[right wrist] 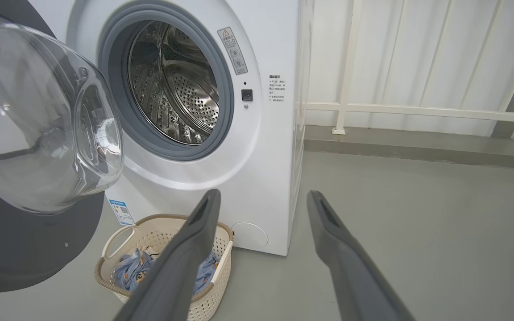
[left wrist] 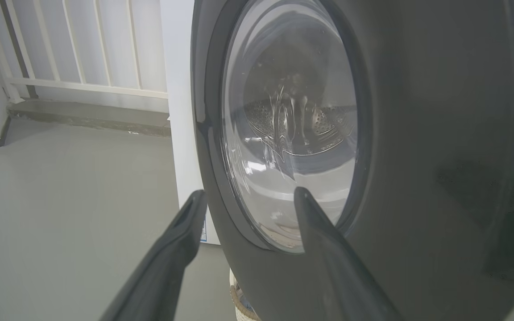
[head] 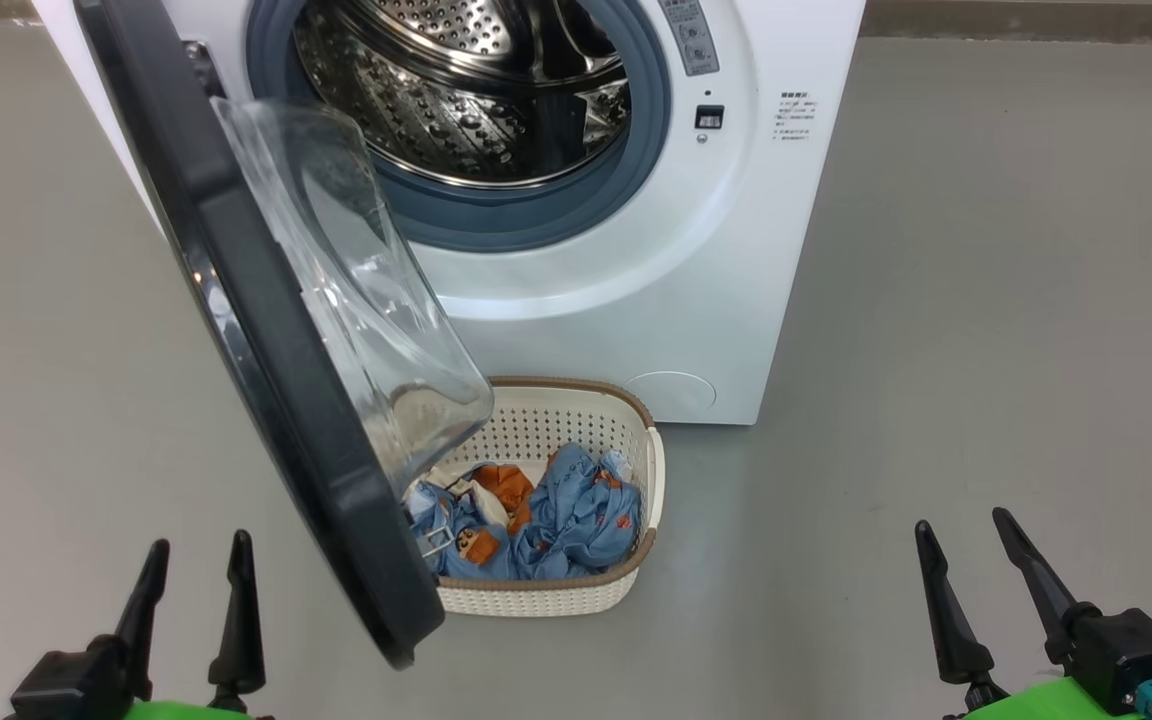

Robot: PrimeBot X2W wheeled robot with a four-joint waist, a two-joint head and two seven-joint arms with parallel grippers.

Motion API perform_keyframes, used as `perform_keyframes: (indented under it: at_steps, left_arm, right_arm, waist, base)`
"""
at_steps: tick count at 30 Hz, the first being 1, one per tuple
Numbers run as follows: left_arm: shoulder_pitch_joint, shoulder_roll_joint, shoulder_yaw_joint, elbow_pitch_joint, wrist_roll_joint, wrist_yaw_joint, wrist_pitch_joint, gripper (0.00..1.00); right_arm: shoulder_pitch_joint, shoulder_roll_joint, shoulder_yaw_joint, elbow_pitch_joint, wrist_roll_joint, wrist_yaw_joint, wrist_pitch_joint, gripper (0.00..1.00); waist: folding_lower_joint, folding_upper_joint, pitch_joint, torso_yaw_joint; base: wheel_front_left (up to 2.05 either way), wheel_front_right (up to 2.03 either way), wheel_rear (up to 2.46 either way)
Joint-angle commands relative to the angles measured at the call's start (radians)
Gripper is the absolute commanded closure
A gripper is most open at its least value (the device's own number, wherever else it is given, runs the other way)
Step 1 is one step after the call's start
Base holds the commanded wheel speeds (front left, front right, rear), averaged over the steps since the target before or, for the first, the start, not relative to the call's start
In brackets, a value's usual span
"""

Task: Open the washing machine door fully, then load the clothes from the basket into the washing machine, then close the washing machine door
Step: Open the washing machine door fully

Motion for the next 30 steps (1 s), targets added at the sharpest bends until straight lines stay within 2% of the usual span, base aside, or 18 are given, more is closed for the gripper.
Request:
perform_keyframes:
  at_steps: [1,24,25,26,27,28,30]
  left_arm:
    - [-0.017,0.010,0.029,-0.019,0.007,-0.002,-0.006,0.00]
    - [-0.026,0.008,0.015,-0.012,-0.002,-0.002,-0.006,0.00]
    - [-0.026,0.009,0.015,-0.011,-0.002,-0.002,-0.006,0.05]
    - [-0.026,0.009,0.015,-0.010,-0.002,-0.002,-0.006,0.54]
    - [-0.026,0.010,0.015,-0.008,-0.002,-0.002,-0.006,0.82]
    - [-0.026,0.010,0.014,-0.007,-0.003,-0.002,-0.006,1.00]
    - [-0.026,0.011,0.012,-0.003,-0.004,-0.002,-0.006,1.00]
  right_arm:
    - [-0.018,-0.002,0.024,-0.025,-0.005,0.002,-0.012,0.00]
    - [-0.032,0.002,0.034,0.007,0.003,0.002,-0.012,0.00]
    - [-0.033,0.002,0.034,0.007,0.002,0.002,-0.012,0.00]
    - [-0.033,0.002,0.033,0.008,0.002,0.002,-0.012,0.00]
    - [-0.033,0.002,0.033,0.008,0.002,0.002,-0.012,0.00]
    - [-0.033,0.002,0.032,0.009,0.002,0.002,-0.012,0.00]
    - [-0.034,0.002,0.031,0.009,0.002,0.002,-0.012,0.00]
  waist:
    - [0.0000,-0.0001,0.000,0.000]
    - [0.0000,-0.0001,-0.001,-0.001]
    - [0.0000,-0.0001,-0.001,-0.001]
    - [0.0000,-0.0001,-0.001,0.000]
    - [0.0000,-0.0001,-0.001,0.000]
    - [0.0000,-0.0001,-0.001,0.000]
    - [0.0000,-0.0001,-0.001,0.001]
  base:
    - [0.00,0.00,0.00]
    - [0.00,0.00,0.00]
    - [0.00,0.00,0.00]
    - [0.00,0.00,0.00]
    - [0.00,0.00,0.00]
    - [0.00,0.00,0.00]
    - [0.00,0.00,0.00]
